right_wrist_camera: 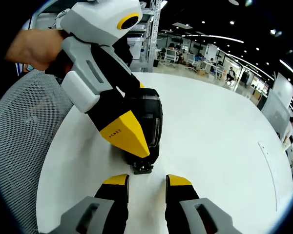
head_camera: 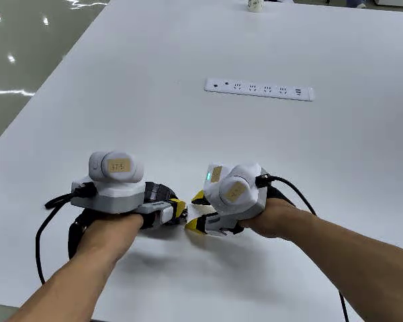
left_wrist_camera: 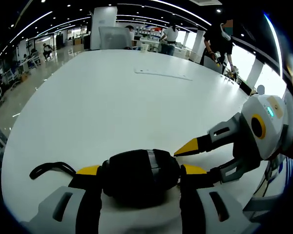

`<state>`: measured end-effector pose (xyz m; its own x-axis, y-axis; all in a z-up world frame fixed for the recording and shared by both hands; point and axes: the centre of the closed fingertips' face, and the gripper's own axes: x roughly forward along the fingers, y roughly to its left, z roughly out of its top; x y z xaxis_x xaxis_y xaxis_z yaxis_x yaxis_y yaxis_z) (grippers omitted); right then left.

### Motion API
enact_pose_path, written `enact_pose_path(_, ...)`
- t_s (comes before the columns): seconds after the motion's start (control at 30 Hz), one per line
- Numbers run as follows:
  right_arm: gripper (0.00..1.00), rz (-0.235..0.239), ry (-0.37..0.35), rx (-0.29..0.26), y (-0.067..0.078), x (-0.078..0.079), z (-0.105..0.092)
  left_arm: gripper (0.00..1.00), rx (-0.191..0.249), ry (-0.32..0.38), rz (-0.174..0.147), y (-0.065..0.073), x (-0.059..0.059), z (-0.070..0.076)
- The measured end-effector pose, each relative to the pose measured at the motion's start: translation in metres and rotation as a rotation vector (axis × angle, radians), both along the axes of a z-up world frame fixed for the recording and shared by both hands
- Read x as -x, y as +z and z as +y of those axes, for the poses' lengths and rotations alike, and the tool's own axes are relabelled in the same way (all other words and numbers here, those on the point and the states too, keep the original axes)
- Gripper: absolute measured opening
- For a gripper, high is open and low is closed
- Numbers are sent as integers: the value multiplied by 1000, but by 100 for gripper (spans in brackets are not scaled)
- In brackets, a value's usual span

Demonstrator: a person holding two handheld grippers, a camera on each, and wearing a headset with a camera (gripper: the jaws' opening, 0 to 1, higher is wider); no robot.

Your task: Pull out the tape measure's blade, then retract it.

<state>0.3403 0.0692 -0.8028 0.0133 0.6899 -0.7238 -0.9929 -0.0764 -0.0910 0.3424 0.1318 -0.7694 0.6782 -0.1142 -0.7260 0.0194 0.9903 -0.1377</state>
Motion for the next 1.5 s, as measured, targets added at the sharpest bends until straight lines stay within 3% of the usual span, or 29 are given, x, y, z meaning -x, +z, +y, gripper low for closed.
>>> enact_pose_path(0.3,34,19,-93,-20,8,-7,-23,67,24,-23,-19,6,3,-1)
enact_pose_path(0.67,45,48,-167,-26,11,-3,-51,71,27,-60,-46,11,12,0)
enact_pose_path(1.07,52,45,-261,-47,20,-4,-85,75,22,-115,-98,18,21,4)
enact_pose_path(1.23,56,48,-310,-75,23,-4,-98,78,25,-132,-123,21,25,7)
enact_pose_path(1.5,60,55,-374,-126,30,-2,-114,80,12,-159,-126,16,36,12)
